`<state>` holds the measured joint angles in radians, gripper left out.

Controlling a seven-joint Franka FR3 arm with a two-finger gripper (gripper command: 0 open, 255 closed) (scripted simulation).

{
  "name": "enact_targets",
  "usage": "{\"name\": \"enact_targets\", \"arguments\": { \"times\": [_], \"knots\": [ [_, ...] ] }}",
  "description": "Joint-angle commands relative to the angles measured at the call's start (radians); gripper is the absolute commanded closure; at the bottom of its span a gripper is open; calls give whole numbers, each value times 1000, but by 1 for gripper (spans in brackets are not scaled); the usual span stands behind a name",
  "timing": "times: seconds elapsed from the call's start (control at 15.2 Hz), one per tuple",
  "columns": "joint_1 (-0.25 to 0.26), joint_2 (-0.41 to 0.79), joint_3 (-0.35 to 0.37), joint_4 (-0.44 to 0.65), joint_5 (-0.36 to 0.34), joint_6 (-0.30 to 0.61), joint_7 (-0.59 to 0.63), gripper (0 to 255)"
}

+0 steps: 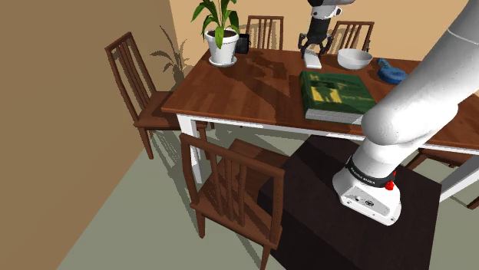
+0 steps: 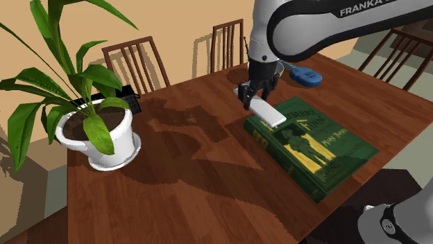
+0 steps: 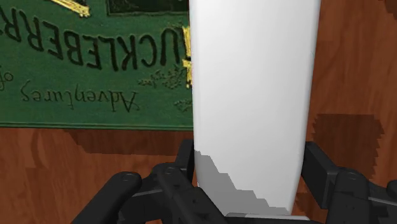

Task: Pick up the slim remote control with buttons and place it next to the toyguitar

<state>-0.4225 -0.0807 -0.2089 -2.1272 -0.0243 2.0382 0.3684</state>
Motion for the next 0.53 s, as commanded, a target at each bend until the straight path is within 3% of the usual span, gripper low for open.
{"name": "enact_targets", "arguments": {
  "times": [0.0, 0.46],
  "knots": [
    [-22, -42, -23, -45, -13, 5, -38, 255],
    [-99, -162, -108, -164, -68, 11, -167, 255]
  ]
}}
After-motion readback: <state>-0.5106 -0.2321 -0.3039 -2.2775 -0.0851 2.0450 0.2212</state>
